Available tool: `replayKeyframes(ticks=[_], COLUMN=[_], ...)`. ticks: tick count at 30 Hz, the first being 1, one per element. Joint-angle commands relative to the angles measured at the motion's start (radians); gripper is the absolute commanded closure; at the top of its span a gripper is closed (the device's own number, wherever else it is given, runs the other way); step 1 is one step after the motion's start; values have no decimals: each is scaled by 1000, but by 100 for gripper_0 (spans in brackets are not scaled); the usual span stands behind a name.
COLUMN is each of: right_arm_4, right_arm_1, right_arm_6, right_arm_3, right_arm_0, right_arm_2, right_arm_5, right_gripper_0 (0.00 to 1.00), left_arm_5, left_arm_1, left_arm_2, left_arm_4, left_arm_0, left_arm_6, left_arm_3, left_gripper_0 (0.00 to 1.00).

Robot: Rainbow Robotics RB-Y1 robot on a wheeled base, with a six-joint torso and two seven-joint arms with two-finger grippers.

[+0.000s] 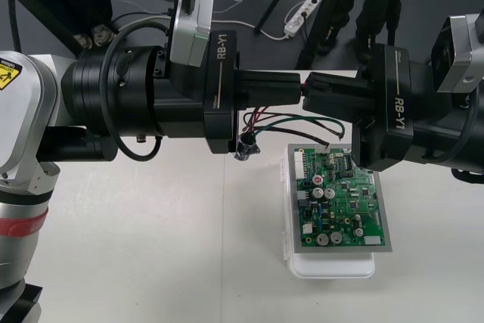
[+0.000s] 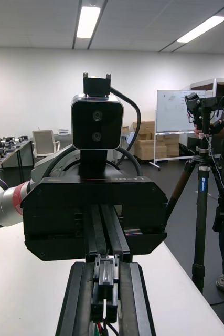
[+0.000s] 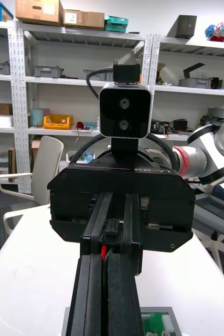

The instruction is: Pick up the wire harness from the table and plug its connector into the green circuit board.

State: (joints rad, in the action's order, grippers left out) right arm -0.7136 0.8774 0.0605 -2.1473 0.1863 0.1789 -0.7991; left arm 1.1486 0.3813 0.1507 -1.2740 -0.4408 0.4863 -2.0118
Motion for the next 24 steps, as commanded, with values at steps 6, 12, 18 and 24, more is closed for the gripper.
replayKeyframes(ticks=[6, 12, 18, 24], right_arm_4=[-4, -4, -4, -4], right_arm_1=[-15, -14, -15, -8], right_arm_6=[39, 39, 39, 39], right_arm_3=[-20, -6, 1, 14], right_arm_0=[25, 25, 25, 25], right_arm_2=[-2, -2, -2, -2], right_arm_5=[-8, -9, -8, -9], right_gripper_0=[76, 0, 0, 0], left_arm_5=[-56, -59, -64, -67], left_arm_1=[-15, -15, -15, -4], left_arm_2=[16, 16, 15, 15], left_arm_4=[13, 13, 15, 15], left_arm_0=[-38, -38, -39, -38], left_arm_6=[9, 9, 9, 6], left_arm_3=[-8, -8, -8, -8], left_gripper_0=[100, 100, 100, 100])
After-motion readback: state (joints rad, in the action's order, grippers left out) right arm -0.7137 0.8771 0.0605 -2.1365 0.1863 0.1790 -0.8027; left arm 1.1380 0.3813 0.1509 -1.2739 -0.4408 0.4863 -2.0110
